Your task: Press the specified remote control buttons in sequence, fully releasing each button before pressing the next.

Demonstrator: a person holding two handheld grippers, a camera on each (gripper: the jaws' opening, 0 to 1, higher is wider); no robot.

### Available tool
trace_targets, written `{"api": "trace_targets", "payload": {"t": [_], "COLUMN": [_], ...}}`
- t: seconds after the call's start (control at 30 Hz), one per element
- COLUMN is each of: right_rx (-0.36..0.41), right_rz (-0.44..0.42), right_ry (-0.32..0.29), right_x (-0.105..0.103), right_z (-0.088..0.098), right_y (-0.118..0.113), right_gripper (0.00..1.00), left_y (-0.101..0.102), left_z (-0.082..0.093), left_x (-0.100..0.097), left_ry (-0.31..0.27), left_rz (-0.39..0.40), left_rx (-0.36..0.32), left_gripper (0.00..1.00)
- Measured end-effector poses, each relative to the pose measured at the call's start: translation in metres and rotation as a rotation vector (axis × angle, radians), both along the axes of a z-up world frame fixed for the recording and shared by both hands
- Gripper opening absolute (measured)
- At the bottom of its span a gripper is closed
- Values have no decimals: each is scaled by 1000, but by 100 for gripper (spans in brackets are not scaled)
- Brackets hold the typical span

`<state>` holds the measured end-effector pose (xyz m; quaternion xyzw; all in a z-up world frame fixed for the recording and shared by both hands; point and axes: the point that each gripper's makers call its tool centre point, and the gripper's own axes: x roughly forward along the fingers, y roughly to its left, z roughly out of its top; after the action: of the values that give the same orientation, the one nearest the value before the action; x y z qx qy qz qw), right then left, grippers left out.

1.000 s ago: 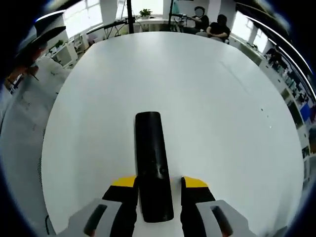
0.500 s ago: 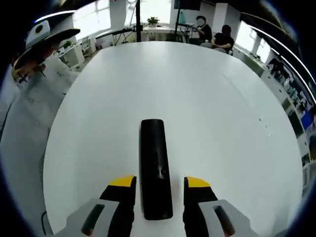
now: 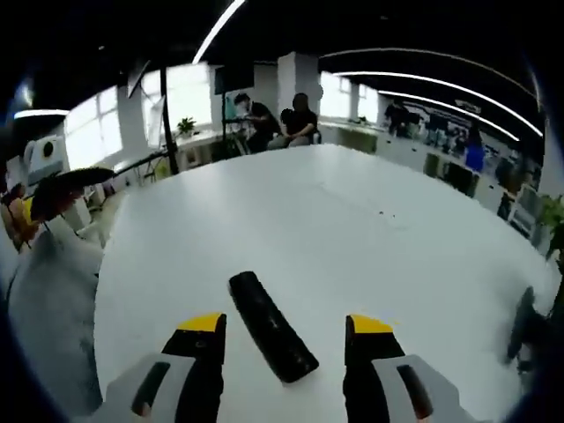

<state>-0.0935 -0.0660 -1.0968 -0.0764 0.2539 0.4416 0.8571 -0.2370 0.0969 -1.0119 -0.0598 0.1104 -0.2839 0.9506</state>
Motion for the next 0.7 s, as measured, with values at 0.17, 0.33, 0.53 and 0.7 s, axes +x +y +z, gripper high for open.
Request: {"api": "trace_targets", "payload": {"t": [0.17, 0.33, 0.53, 0.7], "right_rx": [82, 109, 192, 206], "right_rz": [-93, -135, -224, -269], "right_ry": [-55, -144, -177, -188], "right_x": [-13, -36, -59, -78], "right_z": [21, 49, 72, 78], "right_y": [-17, -21, -27, -33], "right_gripper": [59, 58, 63, 70], "left_y": [-3, -3, -4, -3], "left_z": [-1, -2, 0, -2], "left_x": [0, 1, 3, 1], "left_ry": [-4, -3, -14, -12], "left_rz": [-14, -24, -28, -30], "left_rx": [-10, -16, -23, -30], "left_gripper": [99, 99, 99, 99]}}
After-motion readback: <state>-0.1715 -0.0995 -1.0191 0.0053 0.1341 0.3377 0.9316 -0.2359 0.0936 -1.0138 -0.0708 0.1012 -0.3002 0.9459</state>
